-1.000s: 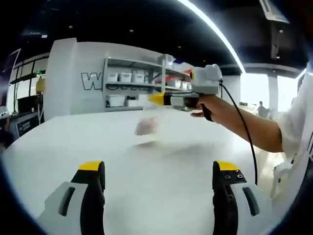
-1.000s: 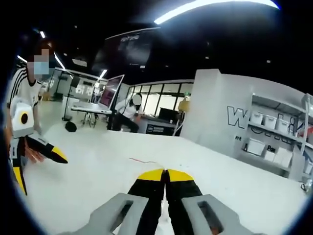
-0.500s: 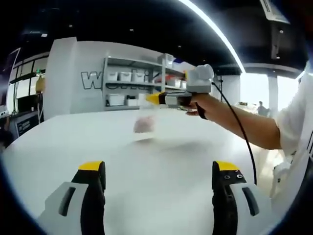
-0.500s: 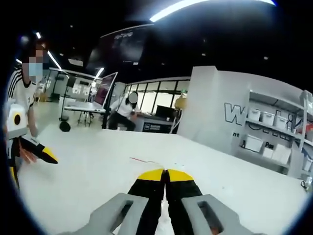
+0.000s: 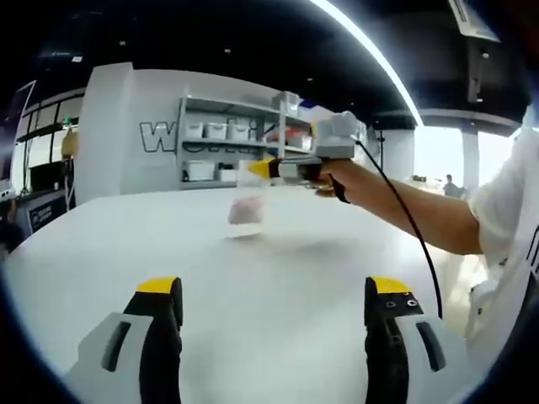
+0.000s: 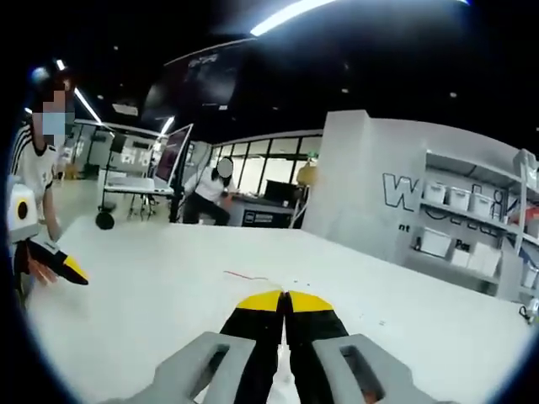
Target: Open the resealable bag by pulling the two sides of the seal apart until the entire bag opening is separated and visibly accessible.
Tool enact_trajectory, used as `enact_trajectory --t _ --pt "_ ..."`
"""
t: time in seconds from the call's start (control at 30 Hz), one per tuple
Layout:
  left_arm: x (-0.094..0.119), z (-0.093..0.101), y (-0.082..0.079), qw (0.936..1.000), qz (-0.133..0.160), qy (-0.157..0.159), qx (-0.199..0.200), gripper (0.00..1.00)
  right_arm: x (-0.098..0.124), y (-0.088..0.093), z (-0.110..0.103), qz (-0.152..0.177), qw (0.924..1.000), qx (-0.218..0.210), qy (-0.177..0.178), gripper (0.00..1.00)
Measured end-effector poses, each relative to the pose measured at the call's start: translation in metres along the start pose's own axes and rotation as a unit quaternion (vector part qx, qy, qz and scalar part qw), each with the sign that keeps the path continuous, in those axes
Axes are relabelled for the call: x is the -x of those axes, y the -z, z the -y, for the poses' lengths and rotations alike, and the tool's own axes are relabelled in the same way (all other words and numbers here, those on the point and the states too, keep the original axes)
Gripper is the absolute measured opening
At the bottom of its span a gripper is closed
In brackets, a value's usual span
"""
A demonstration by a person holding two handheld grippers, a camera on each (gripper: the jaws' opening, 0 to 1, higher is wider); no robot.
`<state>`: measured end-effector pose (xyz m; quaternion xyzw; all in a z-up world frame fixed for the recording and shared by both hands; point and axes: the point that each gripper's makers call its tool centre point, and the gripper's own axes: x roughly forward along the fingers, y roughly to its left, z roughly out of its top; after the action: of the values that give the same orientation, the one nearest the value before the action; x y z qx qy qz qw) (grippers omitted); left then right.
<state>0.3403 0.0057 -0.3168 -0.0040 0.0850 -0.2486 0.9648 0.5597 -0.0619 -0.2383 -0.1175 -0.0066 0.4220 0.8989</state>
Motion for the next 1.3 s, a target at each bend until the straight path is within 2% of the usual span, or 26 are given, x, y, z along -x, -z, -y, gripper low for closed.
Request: enact_trajectory --t 0.1,0.57,1.03,1.3 --pt "0.0 0.0 0.0 1.0 -0.001 0.0 0.0 0.89 -0.002 0.002 -0.001 -0.001 1.0 -0.002 0.0 0.0" --pt "0.0 0.0 0.001 1.0 -0.003 0.001 0.002 0.88 -0.019 0.008 0.024 -0.008 0.9997 -0.021 0.013 0.0" --pt "-0.002 -0.002 0.004 0.9999 -0.011 0.0 0.002 0.87 -0.047 0.023 0.062 -0.025 0.9986 -0.032 0.034 0.0" --pt "-0.002 -0.003 0.005 0.9999 -0.015 -0.001 0.002 0.87 -0.052 0.024 0.069 -0.025 0.9981 -0.041 0.038 0.0"
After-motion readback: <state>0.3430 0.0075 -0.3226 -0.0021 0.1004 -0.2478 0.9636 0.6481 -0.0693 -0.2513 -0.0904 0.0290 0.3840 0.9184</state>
